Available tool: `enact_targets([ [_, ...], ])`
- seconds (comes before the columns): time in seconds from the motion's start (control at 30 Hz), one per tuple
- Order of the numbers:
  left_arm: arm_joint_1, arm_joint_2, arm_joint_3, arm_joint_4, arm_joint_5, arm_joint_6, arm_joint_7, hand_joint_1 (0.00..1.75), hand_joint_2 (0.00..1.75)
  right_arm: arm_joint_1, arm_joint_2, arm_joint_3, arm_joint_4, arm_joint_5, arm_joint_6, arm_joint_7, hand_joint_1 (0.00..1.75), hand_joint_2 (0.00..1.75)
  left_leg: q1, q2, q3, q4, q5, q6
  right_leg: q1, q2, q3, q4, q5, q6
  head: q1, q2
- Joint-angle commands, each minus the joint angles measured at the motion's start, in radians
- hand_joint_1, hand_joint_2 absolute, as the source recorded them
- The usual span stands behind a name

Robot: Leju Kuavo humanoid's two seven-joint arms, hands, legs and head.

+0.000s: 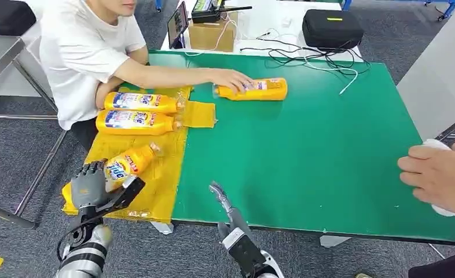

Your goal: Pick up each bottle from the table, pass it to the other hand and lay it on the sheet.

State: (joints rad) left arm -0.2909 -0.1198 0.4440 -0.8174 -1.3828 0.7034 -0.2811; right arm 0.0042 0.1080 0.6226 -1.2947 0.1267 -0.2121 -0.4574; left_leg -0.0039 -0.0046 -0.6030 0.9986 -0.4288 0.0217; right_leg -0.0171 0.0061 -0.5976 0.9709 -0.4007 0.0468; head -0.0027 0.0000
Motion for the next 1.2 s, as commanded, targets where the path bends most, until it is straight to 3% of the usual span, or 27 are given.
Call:
enact_targets([
  [0.03, -0.097, 0.078, -0.109, 0.317, 0.084, -0.02, 0.025, 1.59, 0.0, -0.001, -0.006, -0.03, 0.007, 0.004, 0.003, 0.014, 0.0, 0.0, 0.0, -0.002, 0.003, -0.001, 0.0, -0.001, 0.0, -0.002, 0.003, -0.001, -0.001, -0.001, 0.0, 0.0],
  [0.17, -0.097, 0.066, -0.161, 0.32, 0.223, -0.085, -0.028, 1.55, 0.0, 0.005, 0.001, -0.042, 0.001, 0.009, -0.007, 0.014, 0.0, 0.0, 0.0, -0.006, 0.006, -0.001, 0.001, -0.002, 0.0, -0.006, 0.007, -0.001, -0.002, -0.002, 0.0, 0.0],
  [0.2, -0.088, 0.063, -0.188, 0.305, 0.258, -0.106, -0.033, 1.34, 0.0, 0.006, 0.003, -0.046, -0.002, 0.008, -0.009, 0.013, 0.0, 0.0, 0.0, -0.007, 0.006, -0.001, 0.001, -0.002, 0.0, -0.007, 0.007, 0.0, -0.002, -0.002, 0.0, 0.0],
  [0.23, -0.083, 0.057, -0.205, 0.297, 0.281, -0.136, -0.051, 0.65, 0.0, 0.006, 0.003, -0.048, -0.002, 0.008, -0.009, 0.013, 0.0, 0.0, 0.001, -0.008, 0.007, 0.0, 0.001, -0.002, 0.001, -0.008, 0.009, 0.0, -0.003, -0.002, 0.0, 0.0],
  [0.27, -0.074, 0.058, -0.246, 0.287, 0.29, -0.169, -0.044, 0.1, 0.0, 0.006, 0.004, -0.05, 0.0, 0.008, -0.009, 0.013, 0.0, 0.0, 0.0, -0.01, 0.008, -0.001, 0.002, -0.002, 0.0, -0.01, 0.009, 0.0, -0.003, -0.001, 0.0, 0.0],
  [0.3, -0.063, 0.064, -0.284, 0.271, 0.296, -0.184, -0.033, 0.03, 0.0, 0.005, 0.006, -0.05, 0.002, 0.009, -0.008, 0.011, 0.0, 0.0, 0.0, -0.014, 0.009, -0.001, 0.002, -0.002, 0.0, -0.014, 0.007, 0.001, -0.005, -0.002, -0.001, 0.0],
  [0.4, -0.04, 0.078, -0.362, 0.235, 0.365, -0.222, -0.041, 0.0, 0.0, 0.001, 0.009, -0.052, 0.011, 0.01, -0.004, 0.008, 0.0, 0.0, -0.001, -0.022, 0.014, -0.002, 0.001, -0.004, -0.001, -0.022, 0.008, -0.001, -0.01, -0.001, 0.0, 0.0],
  [0.5, -0.04, 0.078, -0.362, 0.235, 0.365, -0.222, -0.041, 0.0, 0.0, 0.001, 0.009, -0.052, 0.011, 0.01, -0.004, 0.008, 0.0, 0.0, -0.001, -0.026, 0.015, -0.002, 0.002, -0.004, -0.001, -0.026, 0.011, -0.001, -0.01, -0.001, 0.0, 0.0],
  [0.6, -0.04, 0.078, -0.362, 0.235, 0.365, -0.222, -0.041, 0.0, 0.0, 0.001, 0.009, -0.052, 0.011, 0.01, -0.004, 0.008, 0.0, 0.0, 0.0, -0.017, 0.016, -0.003, 0.003, -0.004, 0.0, -0.017, 0.011, -0.001, -0.006, -0.005, 0.0, 0.0],
  [0.63, -0.04, 0.078, -0.362, 0.235, 0.365, -0.222, -0.041, 0.0, 0.0, 0.001, 0.009, -0.052, 0.011, 0.01, -0.004, 0.008, 0.0, 0.0, 0.0, -0.016, 0.016, -0.003, 0.003, -0.003, 0.0, -0.018, 0.02, -0.001, -0.005, -0.005, 0.0, 0.0],
  [0.8, -0.04, 0.078, -0.362, 0.235, 0.365, -0.222, -0.041, 0.0, 0.0, 0.001, 0.009, -0.052, 0.011, 0.01, -0.004, 0.008, 0.0, 0.0, 0.0, -0.018, 0.016, -0.002, 0.005, -0.003, 0.0, -0.02, 0.02, 0.0, -0.004, -0.003, 0.0, 0.0],
  [0.97, 0.002, 0.069, -0.456, 0.131, 0.492, -0.201, -0.1, 0.0, 0.0, -0.002, 0.009, -0.052, 0.024, 0.01, 0.001, 0.006, 0.0, 0.0, 0.002, -0.014, 0.014, -0.001, 0.004, -0.004, 0.002, -0.016, 0.018, 0.0, -0.004, -0.005, 0.0, 0.0],
  [1.0, 0.016, 0.071, -0.494, 0.086, 0.524, -0.198, -0.089, 0.0, 0.0, -0.006, 0.01, -0.049, 0.033, 0.011, 0.003, 0.001, 0.0, 0.0, 0.0, -0.018, 0.015, -0.002, 0.005, -0.002, 0.0, -0.02, 0.019, 0.0, -0.005, -0.003, 0.0, 0.0],
  [1.2, 0.027, 0.081, -0.583, 0.014, 0.567, -0.178, -0.068, 0.0, 0.0, -0.018, 0.017, -0.055, 0.045, 0.013, 0.002, -0.011, 0.0, 0.0, 0.001, -0.017, 0.014, 0.0, 0.004, -0.003, 0.001, -0.019, 0.011, 0.0, -0.006, -0.005, 0.0, 0.0],
])
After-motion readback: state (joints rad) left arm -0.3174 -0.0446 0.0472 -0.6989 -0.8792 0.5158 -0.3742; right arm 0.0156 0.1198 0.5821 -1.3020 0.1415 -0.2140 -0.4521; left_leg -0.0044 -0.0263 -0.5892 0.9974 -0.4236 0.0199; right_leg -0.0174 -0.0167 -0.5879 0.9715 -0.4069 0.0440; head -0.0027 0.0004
